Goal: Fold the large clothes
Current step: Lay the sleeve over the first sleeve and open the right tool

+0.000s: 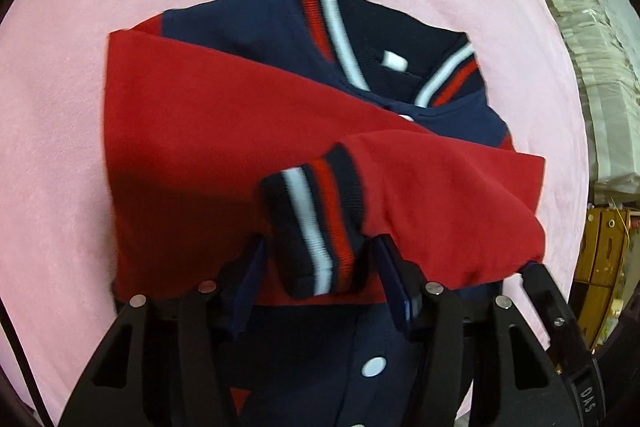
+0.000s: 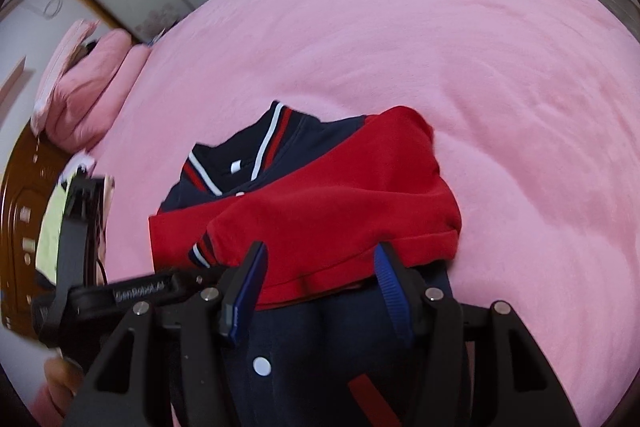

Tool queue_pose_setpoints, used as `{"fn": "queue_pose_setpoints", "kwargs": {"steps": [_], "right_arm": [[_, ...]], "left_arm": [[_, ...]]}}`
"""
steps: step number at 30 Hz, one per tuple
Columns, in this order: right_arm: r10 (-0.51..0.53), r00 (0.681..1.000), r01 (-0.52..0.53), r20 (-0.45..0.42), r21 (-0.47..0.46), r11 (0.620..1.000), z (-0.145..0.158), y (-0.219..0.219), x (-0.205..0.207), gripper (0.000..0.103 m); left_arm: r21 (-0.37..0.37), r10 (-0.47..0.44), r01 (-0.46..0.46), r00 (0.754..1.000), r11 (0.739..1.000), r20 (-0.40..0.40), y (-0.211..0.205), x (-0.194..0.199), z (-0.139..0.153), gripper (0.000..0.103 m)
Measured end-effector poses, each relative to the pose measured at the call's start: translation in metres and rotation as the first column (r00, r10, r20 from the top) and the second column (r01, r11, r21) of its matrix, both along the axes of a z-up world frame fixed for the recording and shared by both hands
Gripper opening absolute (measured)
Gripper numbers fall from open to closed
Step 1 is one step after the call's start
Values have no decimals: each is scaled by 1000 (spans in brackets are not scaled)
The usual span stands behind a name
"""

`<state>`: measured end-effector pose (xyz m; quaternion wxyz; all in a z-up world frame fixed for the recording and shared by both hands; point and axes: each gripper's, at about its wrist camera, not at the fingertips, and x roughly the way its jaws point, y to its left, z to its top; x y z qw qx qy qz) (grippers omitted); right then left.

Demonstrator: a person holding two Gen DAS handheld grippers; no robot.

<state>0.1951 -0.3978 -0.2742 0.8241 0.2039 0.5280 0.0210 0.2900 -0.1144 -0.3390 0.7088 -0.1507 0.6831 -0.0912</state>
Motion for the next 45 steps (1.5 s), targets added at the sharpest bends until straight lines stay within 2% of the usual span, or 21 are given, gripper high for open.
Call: {"fn": "queue_pose_setpoints", "kwargs": {"steps": [2,3,5,8,13,16,22,23,25,26,27,28,29,32,33,34,35,36,40,42,45], "right_arm": [[18,1000,-18,-5,7,1000,-2,-1,4,56],[23,1000,-22,-12,14,1000,-2,-2,6,56],[23,1000,-23,-18,25,999,-2,-5,10,56],[25,1000,-26,6,31,999,5,-9,17,56],[59,998,-59,39,13,998,17,-8,28,56],[78,995,-80,54,40,996,19,-4,32,56],[115,993,-115,6,109,987,-3,17,41,56],[117,993,-116,-5,122,986,-7,20,42,55],[125,992,-121,-20,140,983,-14,26,42,55],[138,990,-132,-33,135,982,-16,31,42,55],[151,988,-145,-39,125,982,-17,34,42,54],[174,984,-169,-36,111,979,-15,38,42,44],[195,980,-191,-28,106,976,-13,42,42,39],[254,967,-246,-27,167,955,-16,49,44,22],[302,950,-277,-87,218,936,-29,56,49,13],[316,939,-285,-132,211,935,-38,60,52,4],[314,936,-285,-157,181,941,-45,64,54,2],[310,938,-285,-155,164,944,-52,66,55,1],[235,970,-221,-53,198,955,-59,41,65,0],[96,995,-94,-15,112,989,-59,-4,70,0],[-60,998,61,-23,15,998,-59,-59,67,0]], "left_arm": [[28,-22,22,1000,999,16,-10,1,3,38],[26,-23,22,999,999,27,-13,2,5,24],[11,0,0,998,1000,59,-15,2,17,14],[-30,26,-22,989,999,147,-14,3,43,12],[-27,58,-53,967,998,248,3,2,88,12],[-14,62,-60,977,998,206,18,0,84,12],[157,79,-94,992,983,96,44,-16,35,11],[167,87,-98,994,981,72,48,-18,27,12],[190,88,-89,996,978,16,52,-20,18,24],[209,86,-87,996,974,12,53,-21,21,29],[230,83,-86,996,969,26,52,-22,28,40],[262,66,-81,996,962,64,47,-24,41,49],[256,44,-68,994,964,98,43,-25,48,57],[144,-42,16,983,989,179,20,-21,64,57],[129,-54,32,984,991,169,11,-16,60,50],[125,-57,39,987,991,149,5,-10,52,43],[122,-57,41,990,992,128,0,-5,42,23],[129,-48,34,992,991,113,-2,-2,32,9],[158,25,-38,996,987,85,7,13,-3,4],[119,81,-89,994,989,66,17,14,-8,1],[54,158,-160,986,986,52,24,13,-12,1]]}}
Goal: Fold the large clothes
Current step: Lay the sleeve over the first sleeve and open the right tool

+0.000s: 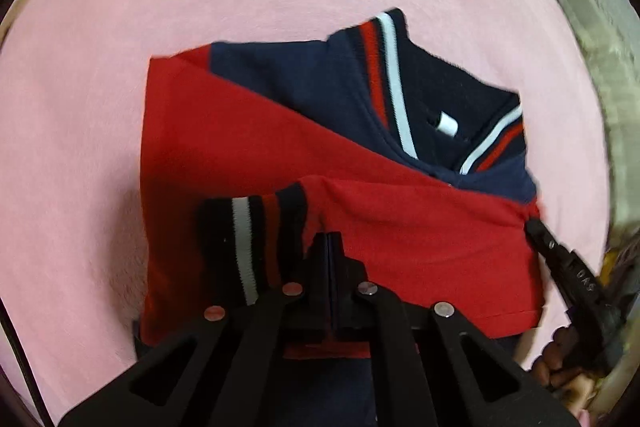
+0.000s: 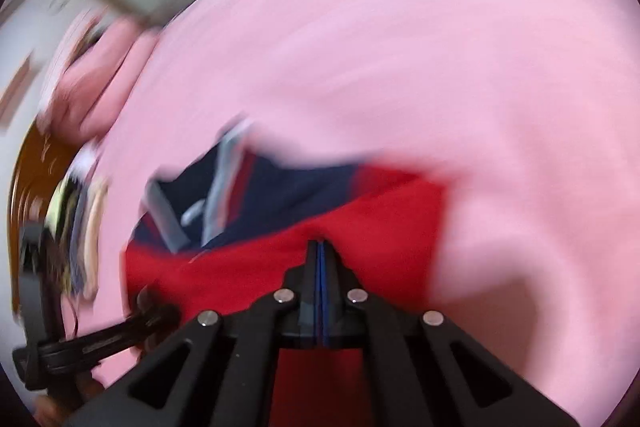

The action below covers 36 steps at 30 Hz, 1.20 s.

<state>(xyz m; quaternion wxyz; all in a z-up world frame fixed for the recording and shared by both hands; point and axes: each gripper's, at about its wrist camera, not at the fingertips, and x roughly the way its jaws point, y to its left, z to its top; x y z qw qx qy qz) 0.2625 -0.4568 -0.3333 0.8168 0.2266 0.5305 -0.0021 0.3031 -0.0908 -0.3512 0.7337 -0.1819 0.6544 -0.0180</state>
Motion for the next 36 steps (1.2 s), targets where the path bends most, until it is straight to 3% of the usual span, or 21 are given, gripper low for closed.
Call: {"fn": "queue_pose_setpoints", "kwargs": {"steps": [4,6,8,10,13,17,21,26,28,29,30,32,34,36], "right_arm": [[3,1000,-1,12,-123,992,31,-2,-8,0],[72,996,-72,47,5,997,40,9,-14,0],[161,986,-166,42,172,971,36,34,-21,0],[254,967,-246,3,260,934,23,63,-28,0],[313,948,-297,-53,202,933,9,91,-39,0],[170,985,-154,-34,270,950,8,56,-46,0],[-2,997,19,-73,234,972,0,1,-49,0],[17,991,-18,-136,-7,1000,18,7,-45,0],[37,988,-39,-148,-9,999,23,10,-46,0],[45,988,-46,-149,-4,999,27,14,-48,0],[51,988,-53,-146,-8,999,32,19,-51,0],[61,989,-64,-139,-23,998,39,25,-57,0],[79,989,-82,-129,-21,996,47,34,-67,4],[95,989,-93,-118,19,995,52,16,-79,5]], "left_arm": [[17,-11,11,1000,1000,11,-6,-3,12,1],[59,-76,75,997,995,9,-21,-7,19,6],[98,-125,125,992,987,-5,-33,-11,22,7],[95,-166,167,986,981,-20,-45,-17,21,11],[146,-177,180,984,973,-32,-53,-23,14,11],[140,-154,157,987,977,-37,-58,-20,1,10],[140,-112,118,993,983,-47,-57,-18,0,9],[165,-90,92,996,982,-19,-70,-27,15,11],[197,-99,94,995,976,17,-74,-45,31,19],[224,-108,98,994,970,32,-72,-48,37,34],[256,-119,102,992,961,53,-67,-51,44,56],[304,-139,106,986,947,89,-70,-61,56,75],[343,-168,121,979,932,112,-71,-72,67,75],[361,-176,124,978,924,115,-68,-80,76,76]]}}
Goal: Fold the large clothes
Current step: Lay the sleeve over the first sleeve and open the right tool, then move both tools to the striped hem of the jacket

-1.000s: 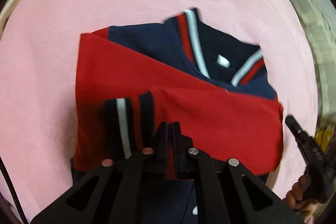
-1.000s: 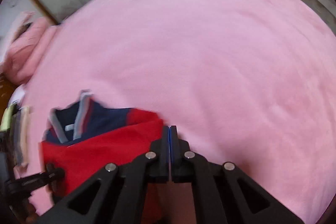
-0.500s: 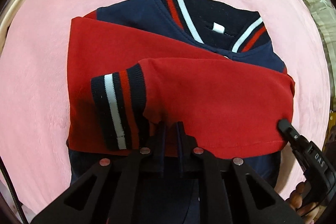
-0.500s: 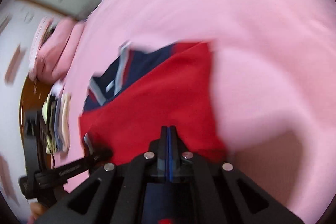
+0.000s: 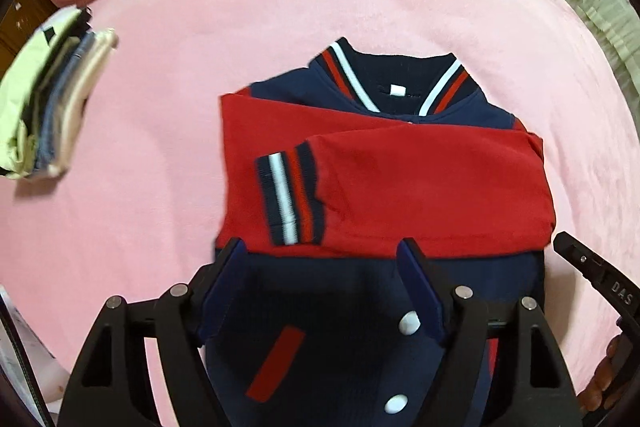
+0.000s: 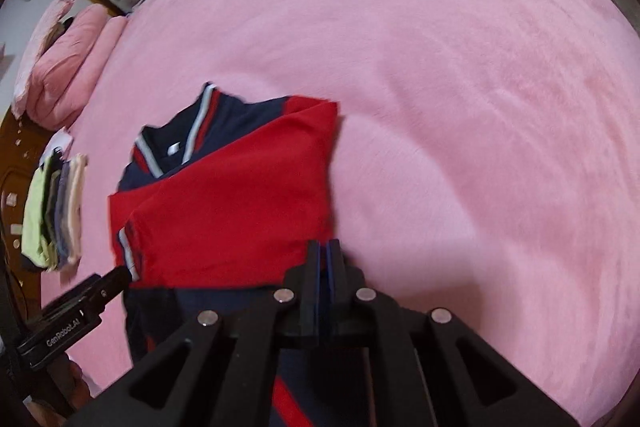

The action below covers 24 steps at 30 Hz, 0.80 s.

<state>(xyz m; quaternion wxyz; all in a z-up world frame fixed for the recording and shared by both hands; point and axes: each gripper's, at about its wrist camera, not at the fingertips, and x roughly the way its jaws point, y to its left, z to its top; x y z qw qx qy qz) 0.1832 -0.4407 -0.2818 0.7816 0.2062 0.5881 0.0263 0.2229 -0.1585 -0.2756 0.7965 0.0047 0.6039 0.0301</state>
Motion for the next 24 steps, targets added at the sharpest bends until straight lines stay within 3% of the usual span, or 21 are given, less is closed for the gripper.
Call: {"fn": "queue_pose_setpoints", "kwargs": {"steps": [2,4,6,10,21,24], "right_arm": [[10,1000,-10,1,38,999,8,1,-8,15],[29,1000,-29,10,42,999,17,7,-16,47],[43,999,-44,32,26,999,25,17,-24,60],[48,997,-48,55,1,999,39,37,-41,61],[23,988,-6,154,-107,994,70,72,-103,61],[39,982,-14,183,-138,990,76,77,-125,61]], "left_arm": [[2,3,-3,1000,1000,10,4,-9,7,76],[-16,2,-1,1000,1000,17,9,-14,15,76],[-32,-5,5,1000,999,21,10,-25,22,76],[-65,-44,44,999,997,11,19,-39,31,76],[0,-165,165,985,986,56,28,-101,58,76],[-14,-193,194,979,981,58,33,-123,59,76]]}}
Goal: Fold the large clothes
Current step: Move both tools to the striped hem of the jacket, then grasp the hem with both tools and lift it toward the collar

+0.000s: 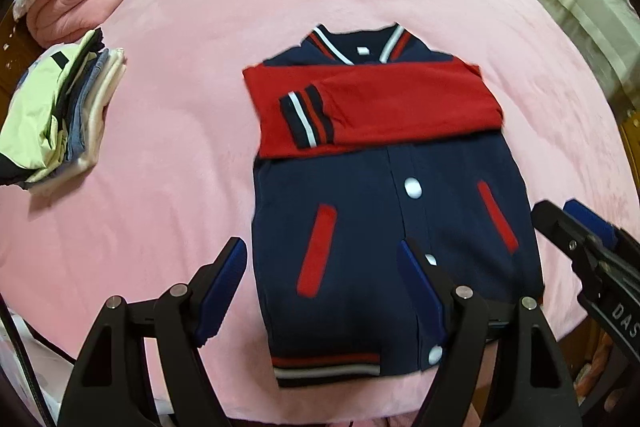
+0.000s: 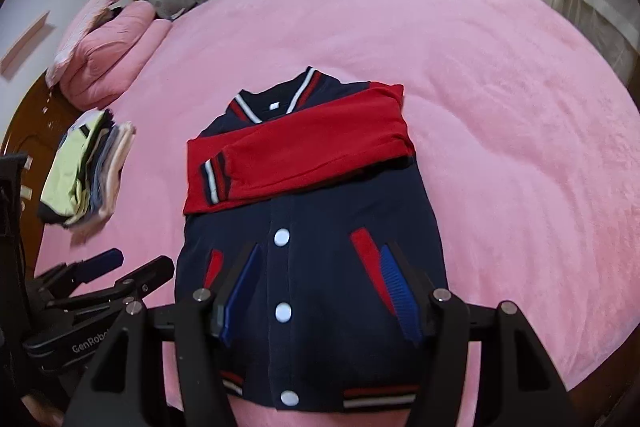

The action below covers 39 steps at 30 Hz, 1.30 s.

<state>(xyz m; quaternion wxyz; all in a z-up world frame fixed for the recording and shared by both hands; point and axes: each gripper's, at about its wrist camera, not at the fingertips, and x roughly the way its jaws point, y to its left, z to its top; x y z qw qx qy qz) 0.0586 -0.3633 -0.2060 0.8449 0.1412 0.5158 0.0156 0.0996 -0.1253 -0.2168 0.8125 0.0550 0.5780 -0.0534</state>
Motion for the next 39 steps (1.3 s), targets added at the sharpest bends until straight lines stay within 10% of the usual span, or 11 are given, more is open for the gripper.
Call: {"fn": "queue_pose_setpoints", "kwargs": {"steps": [13,31,39], "right_arm": [[-26,998,31,56,-91,995,-27,-3,-101,61],[-228,964,241,-135,88,967,-91,-70,-124,57],[-181,957,221,-227,168,961,-105,-75,-105,17]], "left_arm": [[-17,152,-155,983,988,-106,48,-82,-49,80],[-313,218,-299,938,901,-269,105,-83,-114,81],[-395,284,-427,884,813,-372,106,-86,-128,24]]}}
